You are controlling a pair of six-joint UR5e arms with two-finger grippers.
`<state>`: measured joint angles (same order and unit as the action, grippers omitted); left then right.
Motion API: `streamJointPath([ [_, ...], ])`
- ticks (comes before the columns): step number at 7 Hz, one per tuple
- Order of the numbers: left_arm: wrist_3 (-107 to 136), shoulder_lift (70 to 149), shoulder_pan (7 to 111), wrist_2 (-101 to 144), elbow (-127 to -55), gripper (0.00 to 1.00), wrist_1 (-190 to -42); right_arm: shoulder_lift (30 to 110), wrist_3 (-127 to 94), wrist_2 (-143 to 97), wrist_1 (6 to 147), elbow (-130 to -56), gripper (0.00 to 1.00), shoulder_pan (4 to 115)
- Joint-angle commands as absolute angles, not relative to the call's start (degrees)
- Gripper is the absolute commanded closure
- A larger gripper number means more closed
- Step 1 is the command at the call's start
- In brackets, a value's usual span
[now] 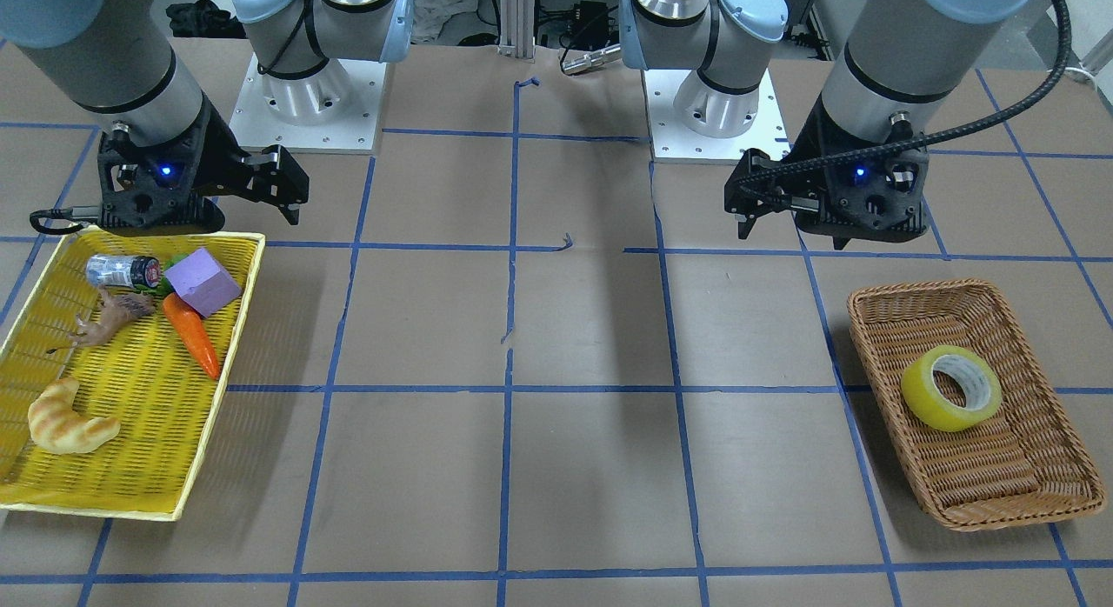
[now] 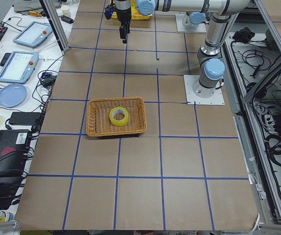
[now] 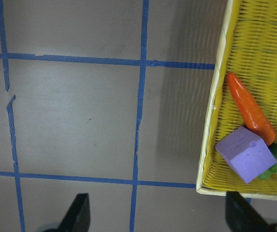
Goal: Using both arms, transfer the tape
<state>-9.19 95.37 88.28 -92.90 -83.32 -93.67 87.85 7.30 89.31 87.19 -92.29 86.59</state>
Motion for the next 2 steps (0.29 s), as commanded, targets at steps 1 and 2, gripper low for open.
streamJointPath([
  [1,-8.96,95.45,88.33,-91.76,-83.49,0.00,-93.25,87.89,7.29,89.47,87.19,-92.29,0.00,86.57],
  [2,-8.96,95.45,88.33,-91.76,-83.50,0.00,-93.16,87.89,7.29,89.30,87.36,-92.37,0.00,86.66],
])
